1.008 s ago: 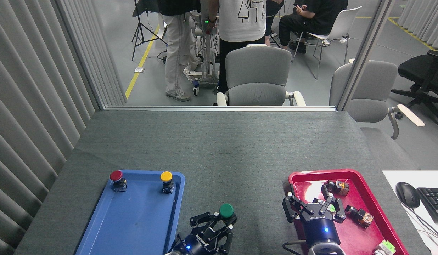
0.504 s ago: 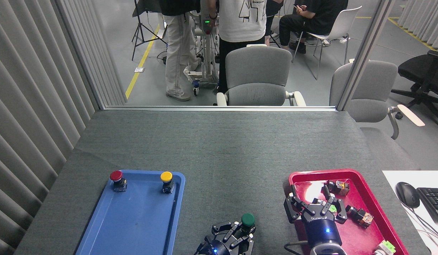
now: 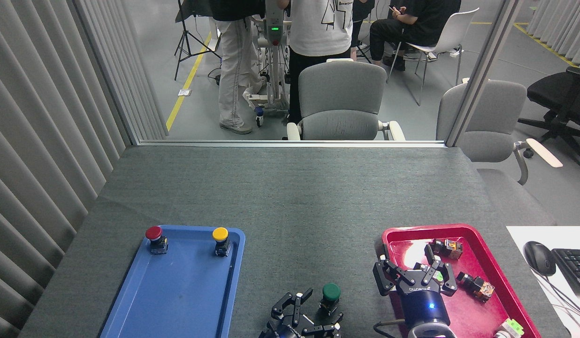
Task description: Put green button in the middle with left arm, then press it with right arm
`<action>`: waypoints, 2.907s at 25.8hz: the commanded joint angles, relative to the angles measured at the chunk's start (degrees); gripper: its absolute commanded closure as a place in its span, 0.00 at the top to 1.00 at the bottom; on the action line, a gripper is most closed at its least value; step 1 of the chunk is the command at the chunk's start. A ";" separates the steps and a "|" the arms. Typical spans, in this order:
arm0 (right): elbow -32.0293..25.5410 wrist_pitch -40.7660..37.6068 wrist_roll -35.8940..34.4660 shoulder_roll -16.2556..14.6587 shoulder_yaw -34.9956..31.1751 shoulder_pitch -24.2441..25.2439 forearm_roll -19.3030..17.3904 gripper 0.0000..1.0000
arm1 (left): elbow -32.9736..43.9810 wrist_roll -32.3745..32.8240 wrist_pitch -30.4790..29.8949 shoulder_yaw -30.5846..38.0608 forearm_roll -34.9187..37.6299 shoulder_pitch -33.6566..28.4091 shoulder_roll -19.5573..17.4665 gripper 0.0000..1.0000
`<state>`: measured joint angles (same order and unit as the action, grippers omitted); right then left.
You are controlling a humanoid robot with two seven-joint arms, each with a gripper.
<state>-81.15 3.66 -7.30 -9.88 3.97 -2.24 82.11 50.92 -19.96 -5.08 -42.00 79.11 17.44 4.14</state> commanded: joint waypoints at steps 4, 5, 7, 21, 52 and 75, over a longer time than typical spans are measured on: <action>-0.50 -0.32 -1.32 -0.05 1.65 0.39 -0.02 0.97 | 16.58 0.36 2.70 9.12 -0.62 -8.47 -8.00 0.99; -0.59 -0.32 -1.32 -0.05 2.44 0.48 -0.02 0.96 | 19.92 0.36 2.88 12.20 -0.62 -11.29 -9.32 0.99; -0.59 -0.58 -1.23 -0.05 3.41 0.66 0.07 0.96 | 26.68 0.36 2.97 18.87 -0.62 -16.91 -11.87 0.99; -1.65 -1.99 -1.23 0.21 13.87 1.01 0.16 0.58 | 43.47 6.69 -2.13 43.22 -0.62 -30.01 -11.87 0.99; -0.77 -2.08 3.78 1.27 17.91 3.29 5.08 0.00 | 33.10 7.04 -17.60 57.55 -0.44 -21.66 -7.30 0.99; 3.71 -1.99 3.16 1.09 17.82 3.12 4.55 0.03 | 31.87 6.86 -17.78 57.02 -0.53 -21.83 -8.09 0.99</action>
<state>-77.29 1.11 -4.23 -8.83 21.80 0.88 86.72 82.80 -13.11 -22.92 15.03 78.57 -4.26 -3.92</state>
